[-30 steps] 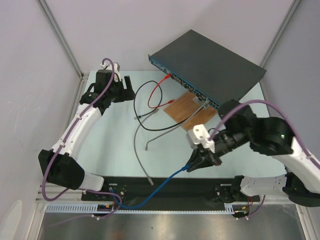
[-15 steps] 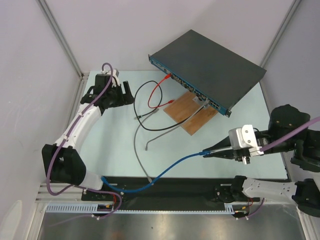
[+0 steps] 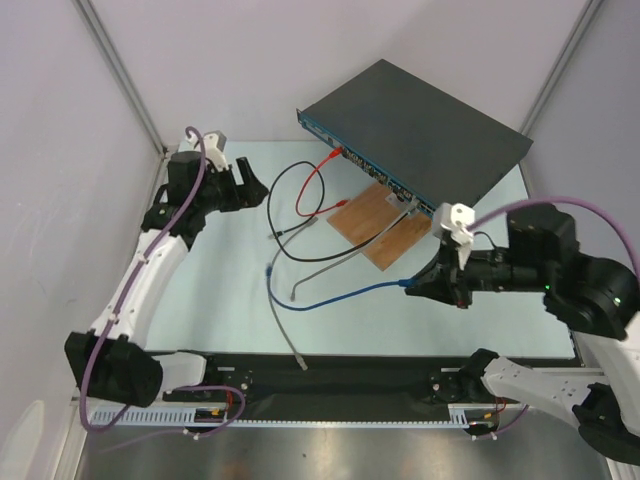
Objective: Insert the plug into the switch port
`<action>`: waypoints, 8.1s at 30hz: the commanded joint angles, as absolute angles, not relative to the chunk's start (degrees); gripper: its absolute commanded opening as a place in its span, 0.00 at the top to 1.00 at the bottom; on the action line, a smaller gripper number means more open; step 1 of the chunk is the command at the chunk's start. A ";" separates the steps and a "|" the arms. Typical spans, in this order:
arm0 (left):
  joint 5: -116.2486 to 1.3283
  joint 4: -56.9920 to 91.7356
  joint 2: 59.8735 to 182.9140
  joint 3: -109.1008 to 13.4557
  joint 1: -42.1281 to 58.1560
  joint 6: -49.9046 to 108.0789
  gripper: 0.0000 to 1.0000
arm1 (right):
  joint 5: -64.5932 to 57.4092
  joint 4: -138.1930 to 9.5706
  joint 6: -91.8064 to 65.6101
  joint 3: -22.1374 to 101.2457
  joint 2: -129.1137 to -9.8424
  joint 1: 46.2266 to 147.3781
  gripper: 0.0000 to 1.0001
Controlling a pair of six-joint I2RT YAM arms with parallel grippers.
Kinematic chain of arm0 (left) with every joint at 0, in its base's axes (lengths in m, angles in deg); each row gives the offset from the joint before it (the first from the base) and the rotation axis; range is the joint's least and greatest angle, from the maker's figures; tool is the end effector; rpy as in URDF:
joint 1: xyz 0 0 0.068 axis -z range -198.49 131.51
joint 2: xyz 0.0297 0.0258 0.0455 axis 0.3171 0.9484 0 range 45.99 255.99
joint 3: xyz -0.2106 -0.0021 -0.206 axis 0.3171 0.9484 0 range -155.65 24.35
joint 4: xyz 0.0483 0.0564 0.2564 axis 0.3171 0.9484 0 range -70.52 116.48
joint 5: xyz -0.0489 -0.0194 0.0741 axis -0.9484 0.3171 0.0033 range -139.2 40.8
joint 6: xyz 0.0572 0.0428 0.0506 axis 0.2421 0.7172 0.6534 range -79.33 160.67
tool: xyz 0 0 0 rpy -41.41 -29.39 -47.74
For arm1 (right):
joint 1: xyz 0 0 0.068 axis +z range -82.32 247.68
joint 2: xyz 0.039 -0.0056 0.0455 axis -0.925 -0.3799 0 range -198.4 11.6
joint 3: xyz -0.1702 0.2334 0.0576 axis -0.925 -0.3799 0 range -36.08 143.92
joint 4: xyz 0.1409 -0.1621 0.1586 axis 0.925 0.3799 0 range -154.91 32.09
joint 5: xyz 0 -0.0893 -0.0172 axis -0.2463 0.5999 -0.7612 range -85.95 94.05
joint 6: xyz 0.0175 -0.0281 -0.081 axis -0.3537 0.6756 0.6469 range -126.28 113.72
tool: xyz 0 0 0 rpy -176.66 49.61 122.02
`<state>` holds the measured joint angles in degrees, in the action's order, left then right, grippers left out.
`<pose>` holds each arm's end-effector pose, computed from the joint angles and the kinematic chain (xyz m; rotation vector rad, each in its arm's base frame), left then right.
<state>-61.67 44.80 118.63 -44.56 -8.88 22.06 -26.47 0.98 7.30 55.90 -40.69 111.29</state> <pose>0.3124 -0.0699 0.3577 -0.0301 2.1074 -0.5245 0.0640 0.1154 0.4843 -1.2802 1.6248 0.8663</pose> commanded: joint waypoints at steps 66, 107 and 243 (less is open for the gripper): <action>-53.33 38.28 107.33 -47.28 47.08 71.35 1.00 | -61.61 -32.47 -30.28 37.30 -53.00 90.01 0.54; -29.42 53.49 145.21 -81.21 50.69 32.32 1.00 | -61.25 -27.01 -32.29 33.19 -48.87 38.23 0.00; -40.32 42.33 155.95 -93.44 44.18 36.89 0.97 | -53.61 -43.99 -38.80 19.99 -45.70 53.35 0.98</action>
<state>-39.16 62.57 156.77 -96.38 44.65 38.14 -44.81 -44.13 -42.12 20.15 -42.57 48.87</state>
